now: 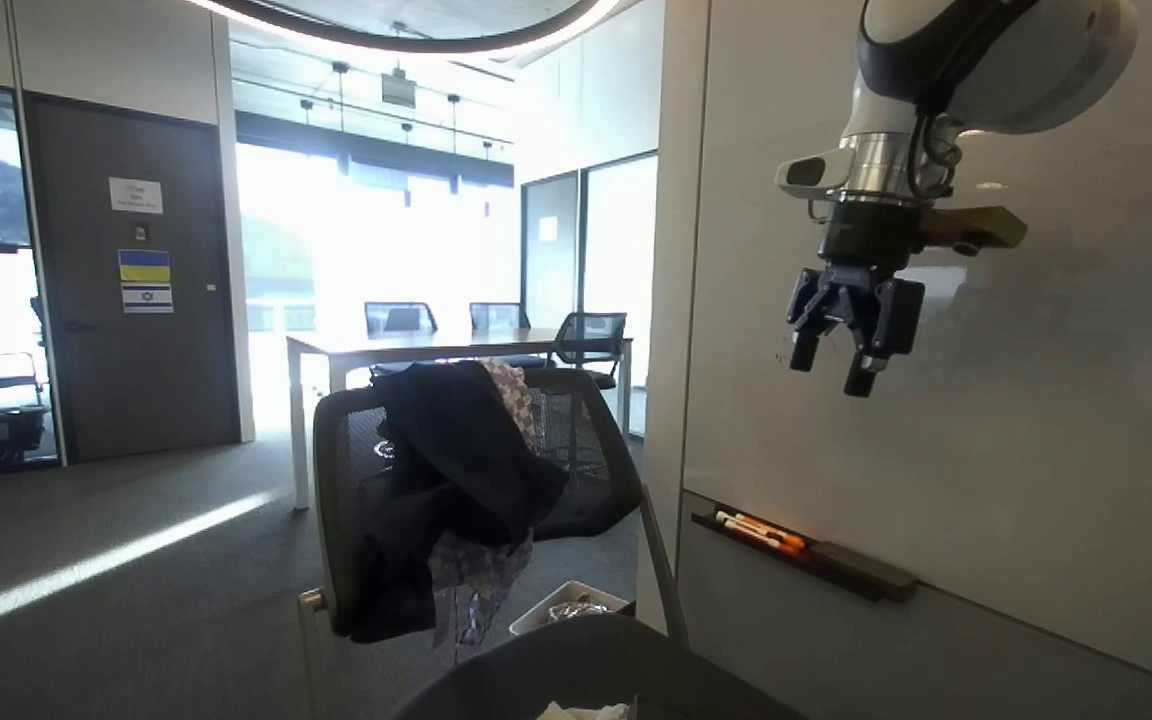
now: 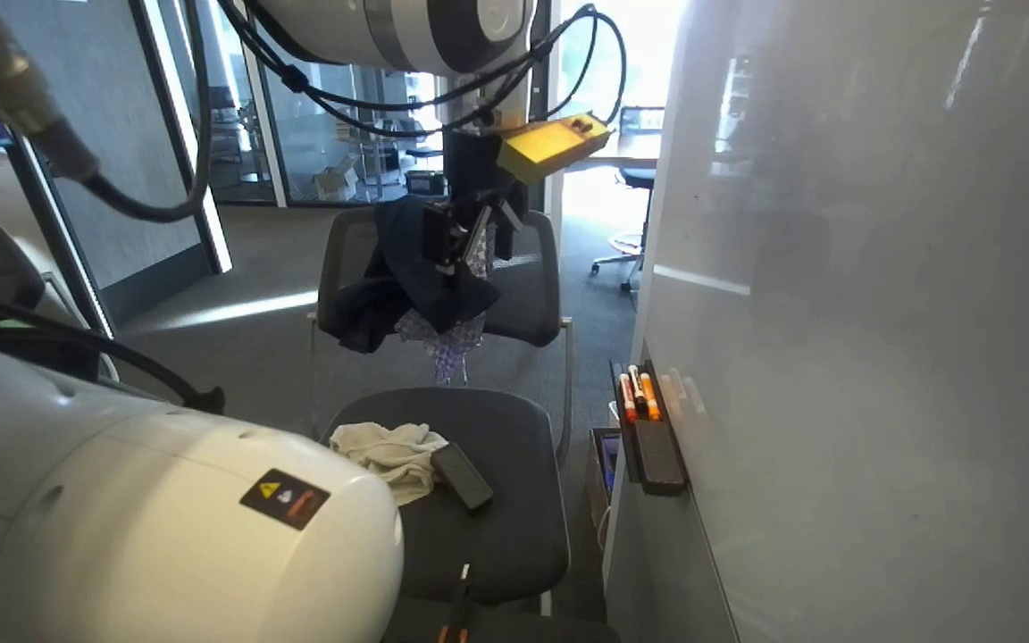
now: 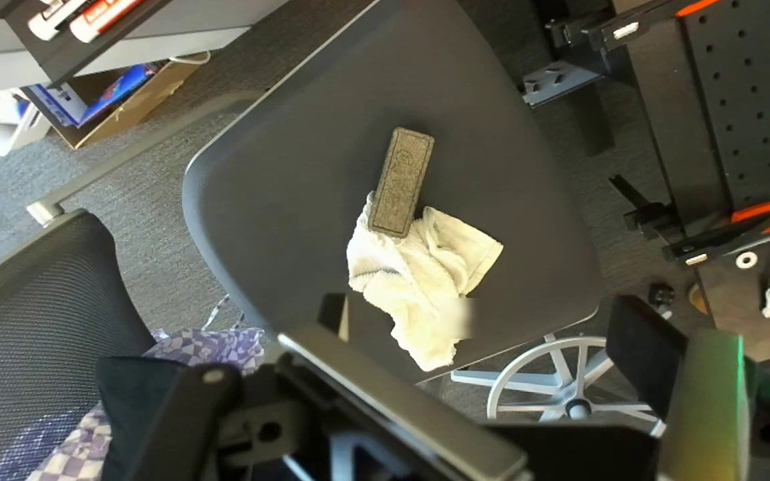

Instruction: Use the eraser from the seat to wipe the whiteboard.

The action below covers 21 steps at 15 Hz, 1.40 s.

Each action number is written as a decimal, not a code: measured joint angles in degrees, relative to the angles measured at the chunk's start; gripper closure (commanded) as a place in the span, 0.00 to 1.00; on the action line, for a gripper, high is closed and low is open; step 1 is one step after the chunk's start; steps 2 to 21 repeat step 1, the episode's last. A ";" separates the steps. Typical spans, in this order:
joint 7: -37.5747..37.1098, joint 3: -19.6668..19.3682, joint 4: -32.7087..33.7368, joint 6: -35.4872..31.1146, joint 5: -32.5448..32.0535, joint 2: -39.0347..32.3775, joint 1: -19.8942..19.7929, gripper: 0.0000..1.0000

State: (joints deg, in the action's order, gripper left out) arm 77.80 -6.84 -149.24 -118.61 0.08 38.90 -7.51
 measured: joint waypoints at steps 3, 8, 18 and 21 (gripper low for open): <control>0.00 0.00 -0.08 0.00 0.00 -0.01 0.00 0.00; 0.00 0.00 -0.08 0.00 0.00 -0.01 0.00 0.00; 0.00 0.00 -0.08 0.00 0.00 -0.01 0.00 0.00; 0.00 0.00 -0.08 0.00 0.00 -0.01 0.00 0.00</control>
